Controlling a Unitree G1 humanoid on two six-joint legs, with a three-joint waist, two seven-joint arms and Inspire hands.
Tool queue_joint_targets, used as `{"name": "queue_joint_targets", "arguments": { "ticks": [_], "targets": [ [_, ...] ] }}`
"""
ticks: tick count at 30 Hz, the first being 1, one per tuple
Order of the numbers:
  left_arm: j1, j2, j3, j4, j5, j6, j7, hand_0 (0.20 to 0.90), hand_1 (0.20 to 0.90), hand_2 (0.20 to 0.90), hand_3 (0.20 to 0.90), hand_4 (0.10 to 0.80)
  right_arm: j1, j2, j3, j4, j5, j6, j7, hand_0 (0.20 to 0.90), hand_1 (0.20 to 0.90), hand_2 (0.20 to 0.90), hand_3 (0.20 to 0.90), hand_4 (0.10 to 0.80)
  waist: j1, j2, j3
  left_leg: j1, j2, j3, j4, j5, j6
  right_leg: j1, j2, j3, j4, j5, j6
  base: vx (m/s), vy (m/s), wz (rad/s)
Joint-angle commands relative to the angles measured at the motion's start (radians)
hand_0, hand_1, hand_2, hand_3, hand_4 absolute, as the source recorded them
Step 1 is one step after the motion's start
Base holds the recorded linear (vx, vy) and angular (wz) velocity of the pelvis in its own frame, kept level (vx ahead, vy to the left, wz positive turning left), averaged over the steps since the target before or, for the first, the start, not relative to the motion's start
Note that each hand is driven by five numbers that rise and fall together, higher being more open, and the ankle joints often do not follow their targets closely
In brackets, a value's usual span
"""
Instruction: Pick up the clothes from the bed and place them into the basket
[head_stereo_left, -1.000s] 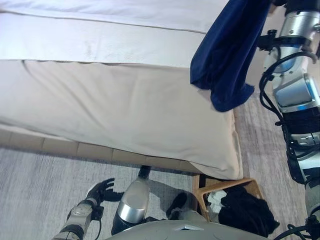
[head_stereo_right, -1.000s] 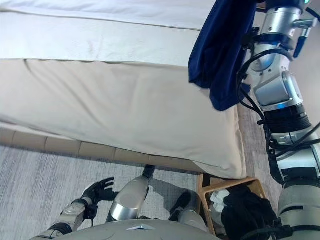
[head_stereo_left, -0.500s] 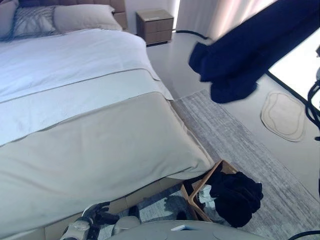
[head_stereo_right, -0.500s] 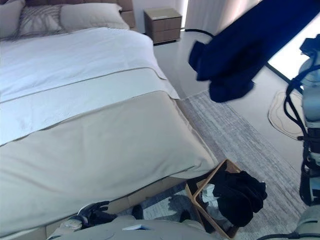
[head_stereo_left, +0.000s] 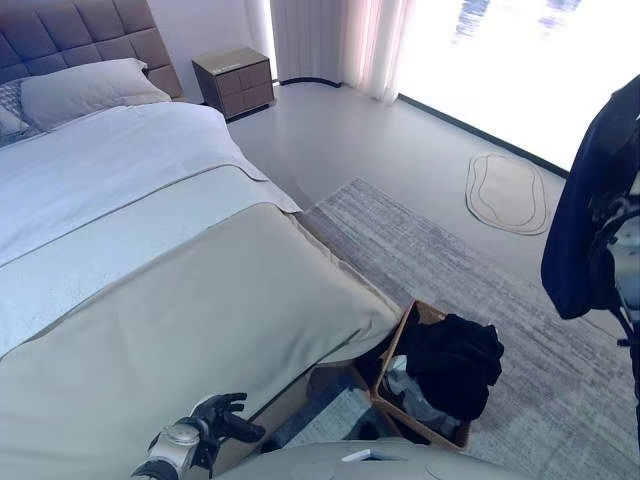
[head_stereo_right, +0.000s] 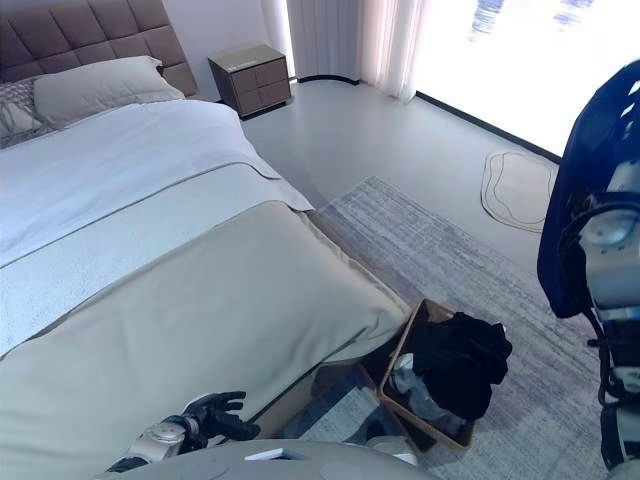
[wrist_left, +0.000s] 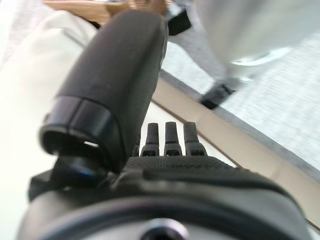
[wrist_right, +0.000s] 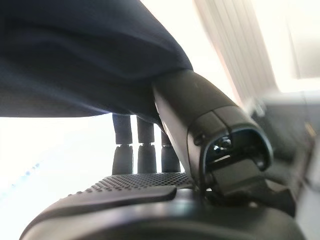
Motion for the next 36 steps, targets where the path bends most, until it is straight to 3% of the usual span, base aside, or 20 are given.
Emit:
{"name": "queue_joint_targets", "arguments": {
  "ticks": [1, 8, 10, 17, 18, 19, 25, 28, 33, 36],
  "targets": [
    [-0.101, 0.061, -0.054, 0.015, -0.017, -0.024, 0.002, 0.900, 0.900, 0.900, 0.900, 0.800, -0.132, -0.018, -0.017, 0.005, -0.062, -0.028, -0.022, 0.300, 0.300, 0.300, 0.200, 0.100, 0.018, 0.006, 0.059, -0.066, -0.055, -0.062, 0.091, -0.151, 0.058, -0.109, 0.005, -0.043, 0.143, -0.073, -0.011, -0.265, -0.064, -0.15],
    [-0.228, 0.033, -0.096, -0.094, -0.176, -0.095, 0.067, 0.900, 0.900, 0.900, 0.900, 0.800, -0.230, -0.012, 0.065, 0.167, -0.099, -0.016, -0.049, 0.300, 0.300, 0.300, 0.200, 0.100, -0.020, 0.105, 0.275, -0.270, -0.068, -0.073, 0.268, -0.150, 0.052, -0.327, -0.029, -0.045, 0.351, -0.126, -0.053, -0.252, -0.006, -0.02],
    [-0.230, 0.033, -0.093, -0.107, -0.188, -0.107, 0.070, 0.900, 0.900, 0.900, 0.900, 0.800, -0.238, -0.011, 0.079, 0.193, -0.111, -0.009, -0.051, 0.300, 0.300, 0.300, 0.200, 0.100, -0.021, 0.115, 0.295, -0.289, -0.068, -0.074, 0.290, -0.155, 0.051, -0.349, -0.033, -0.048, 0.382, -0.140, -0.057, -0.094, -0.052, -0.09],
    [-0.235, 0.071, -0.093, -0.192, -0.251, -0.163, 0.071, 0.900, 0.900, 0.900, 0.900, 0.800, -0.315, 0.007, 0.209, 0.406, -0.145, 0.089, -0.049, 0.300, 0.300, 0.300, 0.200, 0.100, 0.007, 0.202, 0.399, -0.429, -0.090, -0.098, 0.338, -0.112, 0.047, -0.497, -0.044, -0.071, 0.522, -0.191, -0.091, -0.085, -0.052, 0.01],
    [-0.237, 0.075, -0.096, -0.202, -0.265, -0.167, 0.068, 0.900, 0.900, 0.900, 0.900, 0.800, -0.346, 0.005, 0.232, 0.460, -0.136, 0.109, -0.049, 0.578, 0.578, 0.578, 0.524, 0.424, 0.014, 0.220, 0.410, -0.449, -0.095, -0.102, 0.337, -0.100, 0.043, -0.519, -0.048, -0.074, 0.537, -0.198, -0.094, -0.053, 0.007, -0.04],
    [-0.239, 0.079, -0.099, -0.204, -0.276, -0.170, 0.064, 0.900, 0.900, 0.900, 0.900, 0.800, -0.368, 0.001, 0.247, 0.495, -0.123, 0.125, -0.032, 0.900, 0.900, 0.900, 0.900, 0.800, 0.019, 0.232, 0.419, -0.461, -0.100, -0.104, 0.336, -0.091, 0.042, -0.537, -0.050, -0.076, 0.552, -0.202, -0.096, -0.053, 0.011, -0.04],
    [-0.224, 0.084, -0.105, -0.209, -0.293, -0.174, 0.052, 0.900, 0.900, 0.900, 0.900, 0.800, -0.499, -0.001, 0.313, 0.647, -0.067, 0.161, -0.033, 0.900, 0.900, 0.900, 0.900, 0.800, 0.045, 0.278, 0.441, -0.489, -0.120, -0.123, 0.308, -0.069, 0.030, -0.586, -0.056, -0.070, 0.602, -0.247, -0.096, 0.004, 0.014, 0.05],
    [-0.215, 0.078, -0.107, -0.211, -0.301, -0.163, 0.047, 0.900, 0.900, 0.900, 0.900, 0.800, -0.528, -0.002, 0.335, 0.686, -0.065, 0.173, -0.006, 0.900, 0.900, 0.900, 0.900, 0.800, 0.053, 0.295, 0.442, -0.496, -0.111, -0.125, 0.265, -0.022, 0.026, -0.594, -0.049, -0.078, 0.581, -0.216, -0.103, -0.038, 0.072, 0.03],
    [-0.202, 0.072, -0.096, -0.201, -0.301, -0.148, 0.031, 0.900, 0.900, 0.900, 0.900, 0.800, -0.472, 0.016, 0.316, 0.706, 0.011, 0.148, 0.046, 0.900, 0.900, 0.900, 0.900, 0.800, 0.053, 0.287, 0.432, -0.456, -0.101, -0.131, 0.196, 0.000, 0.015, -0.555, -0.036, -0.077, 0.518, -0.198, -0.098, 0.039, 0.076, 0.07],
    [-0.198, 0.066, -0.085, -0.184, -0.290, -0.137, 0.024, 0.900, 0.900, 0.900, 0.900, 0.800, -0.377, 0.069, 0.284, 0.715, 0.049, 0.114, 0.084, 0.900, 0.900, 0.900, 0.900, 0.800, 0.048, 0.254, 0.408, -0.409, -0.088, -0.123, 0.157, -0.001, 0.012, -0.502, -0.027, -0.079, 0.445, -0.170, -0.088, 0.055, 0.071, 0.04]
  ]
}}
